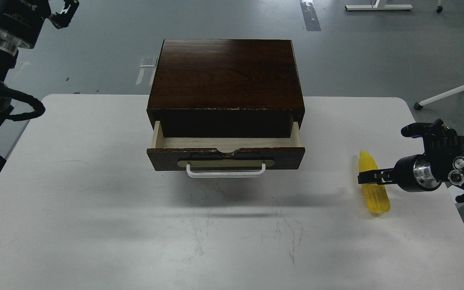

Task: Put corn in drawer with both arms
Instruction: 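Reach the right gripper down to the yellow corn cob, then grasp the corn cob with the right gripper and lift it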

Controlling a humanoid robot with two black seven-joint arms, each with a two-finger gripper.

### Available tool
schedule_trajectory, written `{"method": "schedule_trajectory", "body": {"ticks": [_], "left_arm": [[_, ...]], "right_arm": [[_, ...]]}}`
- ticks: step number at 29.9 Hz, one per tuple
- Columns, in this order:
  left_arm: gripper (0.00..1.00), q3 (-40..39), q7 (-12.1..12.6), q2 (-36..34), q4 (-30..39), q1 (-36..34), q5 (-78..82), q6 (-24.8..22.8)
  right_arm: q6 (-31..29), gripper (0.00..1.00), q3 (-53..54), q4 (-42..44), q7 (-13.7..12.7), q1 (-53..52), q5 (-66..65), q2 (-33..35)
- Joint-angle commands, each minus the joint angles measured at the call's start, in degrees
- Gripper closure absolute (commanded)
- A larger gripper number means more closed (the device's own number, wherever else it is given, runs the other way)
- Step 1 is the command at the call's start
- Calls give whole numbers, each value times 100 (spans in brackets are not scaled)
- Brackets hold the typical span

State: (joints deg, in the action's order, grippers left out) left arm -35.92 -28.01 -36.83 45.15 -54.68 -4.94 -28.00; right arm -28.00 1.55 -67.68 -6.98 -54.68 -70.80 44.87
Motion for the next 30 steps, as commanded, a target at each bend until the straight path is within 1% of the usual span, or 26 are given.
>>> {"method": "schedule_trajectory", "body": {"ticks": [1,2,3,4,5,6,7,9,10,12,13,15,16,18,23,26,27,28,30], "left_arm": [[2,6,1,1,-24,10,2,0],[2,6,1,1,-24,10,2,0],[2,6,1,1,-24,27,2,0],[2,6,1,1,-24,36,2,0],[2,6,1,1,-24,36,2,0],[2,6,1,1,-24,36,2,0],[2,6,1,1,-16,45,2,0],[2,6,1,1,-24,45,2,0],[2,6,1,-8,-24,45,2,0],[2,6,1,-26,-24,45,2,0],[2,6,1,-52,-24,45,2,0],[2,6,1,-61,-24,45,2,0],[2,6,1,-78,-24,45,2,0],[2,6,1,-78,-68,54,2,0],[2,85,1,18,-393,80,11,0],[2,121,1,106,-542,89,20,0],[2,129,84,132,-612,98,28,0],[2,130,85,133,-613,98,28,0],[2,156,365,150,-814,150,28,0]], "right_arm": [[0,48,3,44,-224,19,-4,-84],[0,48,4,44,-225,19,-4,-84],[0,51,4,61,-251,19,4,-93],[0,58,4,61,-260,19,4,-93],[0,62,4,61,-269,19,4,-93],[0,70,4,61,-269,19,4,-93],[0,74,4,61,-278,19,22,-93],[0,79,4,53,-278,1,31,-93],[0,85,12,53,-278,-34,40,-75],[0,90,38,18,-269,-121,57,-32],[0,94,47,-17,-269,-296,75,21],[0,96,48,-79,-260,-586,75,187],[0,96,39,-131,-260,-901,75,380],[0,98,39,-210,-234,-1350,75,539],[0,100,39,-264,-199,-2318,75,575],[0,100,30,-491,-199,-2932,14,523],[0,100,21,-614,-199,-3187,5,470],[0,100,21,-615,-199,-3189,4,470],[0,100,21,-782,-199,-3574,-74,103]]}}
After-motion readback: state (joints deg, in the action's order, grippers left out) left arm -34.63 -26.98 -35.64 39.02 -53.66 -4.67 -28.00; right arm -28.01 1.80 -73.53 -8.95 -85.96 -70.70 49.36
